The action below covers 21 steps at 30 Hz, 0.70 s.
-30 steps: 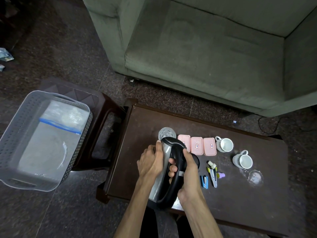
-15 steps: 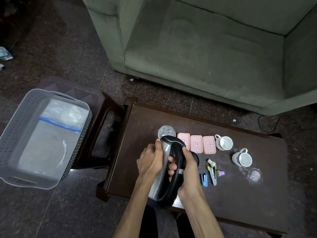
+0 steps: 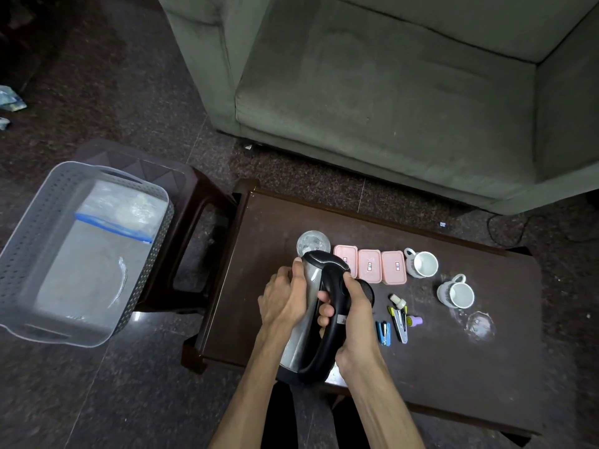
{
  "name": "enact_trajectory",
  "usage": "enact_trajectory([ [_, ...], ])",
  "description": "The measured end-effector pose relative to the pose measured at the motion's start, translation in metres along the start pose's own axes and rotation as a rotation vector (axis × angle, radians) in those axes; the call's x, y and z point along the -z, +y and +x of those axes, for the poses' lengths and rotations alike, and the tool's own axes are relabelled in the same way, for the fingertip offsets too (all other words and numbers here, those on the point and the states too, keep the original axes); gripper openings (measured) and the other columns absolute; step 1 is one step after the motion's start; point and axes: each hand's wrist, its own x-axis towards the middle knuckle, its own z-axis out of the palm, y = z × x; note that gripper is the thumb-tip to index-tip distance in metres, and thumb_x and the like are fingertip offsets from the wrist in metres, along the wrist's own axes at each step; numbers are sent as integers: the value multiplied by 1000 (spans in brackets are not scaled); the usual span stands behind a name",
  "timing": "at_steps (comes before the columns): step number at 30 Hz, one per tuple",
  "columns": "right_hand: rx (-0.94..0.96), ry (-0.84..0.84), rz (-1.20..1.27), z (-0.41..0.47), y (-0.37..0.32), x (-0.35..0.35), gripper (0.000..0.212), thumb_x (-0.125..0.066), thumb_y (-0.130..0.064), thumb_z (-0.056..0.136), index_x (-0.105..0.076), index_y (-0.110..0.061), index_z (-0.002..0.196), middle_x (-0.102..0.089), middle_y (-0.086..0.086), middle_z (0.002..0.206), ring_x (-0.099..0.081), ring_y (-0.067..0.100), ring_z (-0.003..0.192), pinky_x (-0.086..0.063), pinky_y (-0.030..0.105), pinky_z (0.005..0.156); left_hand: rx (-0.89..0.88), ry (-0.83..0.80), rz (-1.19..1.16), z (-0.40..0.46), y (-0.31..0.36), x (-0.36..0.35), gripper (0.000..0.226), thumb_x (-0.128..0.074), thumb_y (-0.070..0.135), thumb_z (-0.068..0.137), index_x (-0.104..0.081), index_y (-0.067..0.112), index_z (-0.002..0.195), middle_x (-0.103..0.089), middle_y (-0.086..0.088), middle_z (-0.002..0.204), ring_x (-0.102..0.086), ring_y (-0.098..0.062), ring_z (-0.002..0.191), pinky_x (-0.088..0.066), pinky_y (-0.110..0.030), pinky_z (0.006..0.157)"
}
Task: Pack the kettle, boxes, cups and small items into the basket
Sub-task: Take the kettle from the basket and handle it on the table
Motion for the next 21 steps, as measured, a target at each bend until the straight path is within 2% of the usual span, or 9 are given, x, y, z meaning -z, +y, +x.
enact_trajectory([
  [5,49,-20,1,0,3,7,41,-55,-51,98,-64,-12,88,-53,-1,60,-39,11,46,-34,23,47,-17,2,-37,-4,0,0,64,-19,63,102,-61,21,126,-63,-6,134,-56,-30,128,-36,-50,112],
  [10,98,-28,-30,3,10,16,51,-59,-55,94,-69,-18,60,-49,0,56,-38,9,41,-32,22,45,-46,7,-129,-11,-6,0,58,-23,61,102,-62,23,124,-64,-2,130,-56,-26,125,-38,-50,113],
  [13,195,-23,-39,6,19,24,51,-62,-58,88,-69,-20,56,-50,4,60,-37,10,41,-32,25,46,-81,-6,-218,-17,-11,2,60,-27,63,97,-61,24,127,-63,2,131,-55,-21,125,-38,-48,114],
  [17,286,10,-92,7,28,36,52,-62,-66,79,-65,-21,53,-46,9,58,-33,14,39,-30,29,48,-143,-29,-335,-28,-14,4,69,-34,68,86,-53,33,143,-54,9,147,-49,-13,134,-36,-45,118],
  [19,316,15,-128,8,31,43,53,-59,-66,81,-63,-22,52,-44,10,58,-31,14,38,-30,29,47,-166,-22,-396,-31,-18,3,64,-40,65,89,-52,33,144,-52,10,148,-51,-8,131,-40,-36,114],
  [21,350,-4,-161,8,34,49,53,-58,-64,83,-61,-22,52,-42,11,58,-30,14,38,-30,25,45,-184,-2,-461,-35,-22,3,50,-48,54,98,-54,32,142,-56,6,145,-58,0,117,-44,-19,98],
])
